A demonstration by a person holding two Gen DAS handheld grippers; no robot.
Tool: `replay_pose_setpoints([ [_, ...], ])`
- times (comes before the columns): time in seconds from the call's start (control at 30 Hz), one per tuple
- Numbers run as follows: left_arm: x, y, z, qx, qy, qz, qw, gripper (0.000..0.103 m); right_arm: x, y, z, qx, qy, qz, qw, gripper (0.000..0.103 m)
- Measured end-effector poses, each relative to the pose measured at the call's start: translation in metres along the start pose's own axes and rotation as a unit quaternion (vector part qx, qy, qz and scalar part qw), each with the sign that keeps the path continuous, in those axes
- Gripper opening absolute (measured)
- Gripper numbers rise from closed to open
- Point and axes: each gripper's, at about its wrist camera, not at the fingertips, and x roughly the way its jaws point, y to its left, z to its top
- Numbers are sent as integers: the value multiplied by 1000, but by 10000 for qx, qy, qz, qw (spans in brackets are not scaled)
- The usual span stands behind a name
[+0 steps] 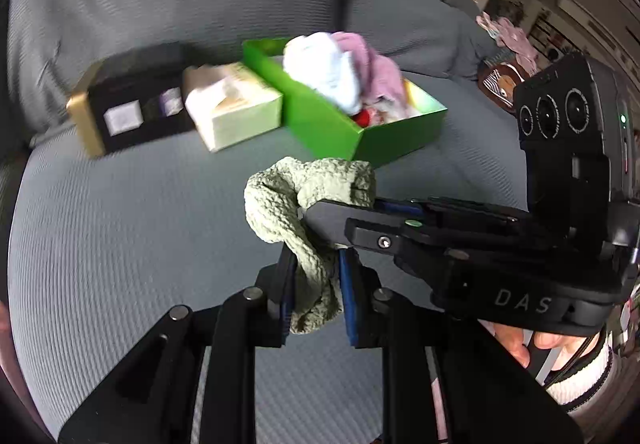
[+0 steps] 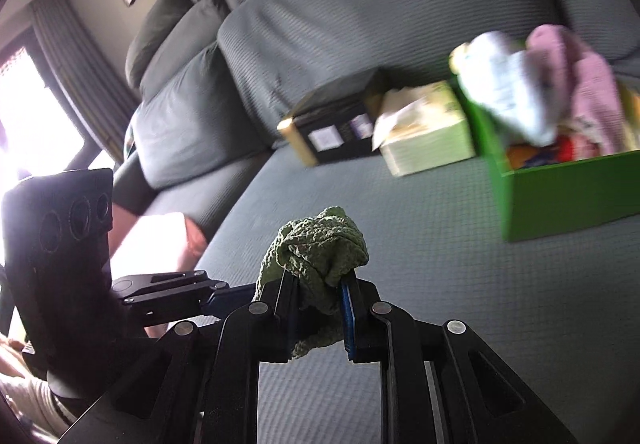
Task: Organize soft objects
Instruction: 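Carry the green cloth into the green box and open the right tool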
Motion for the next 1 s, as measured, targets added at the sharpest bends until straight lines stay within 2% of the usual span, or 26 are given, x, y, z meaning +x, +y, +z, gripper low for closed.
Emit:
replay_pose_setpoints([
  [0.47,38,-58,73,757,-171,-58,9970,19,-63,-61,36,299,-1016,-258,9940,19],
  [0.7,55,-78,101,1037,-242,-79,9943,19,-82,-84,52,309,-1257,-421,9907,19],
  [1.0,68,-91,131,1147,-377,-111,9926,19,-98,-101,75,294,-1507,-554,9866,19],
])
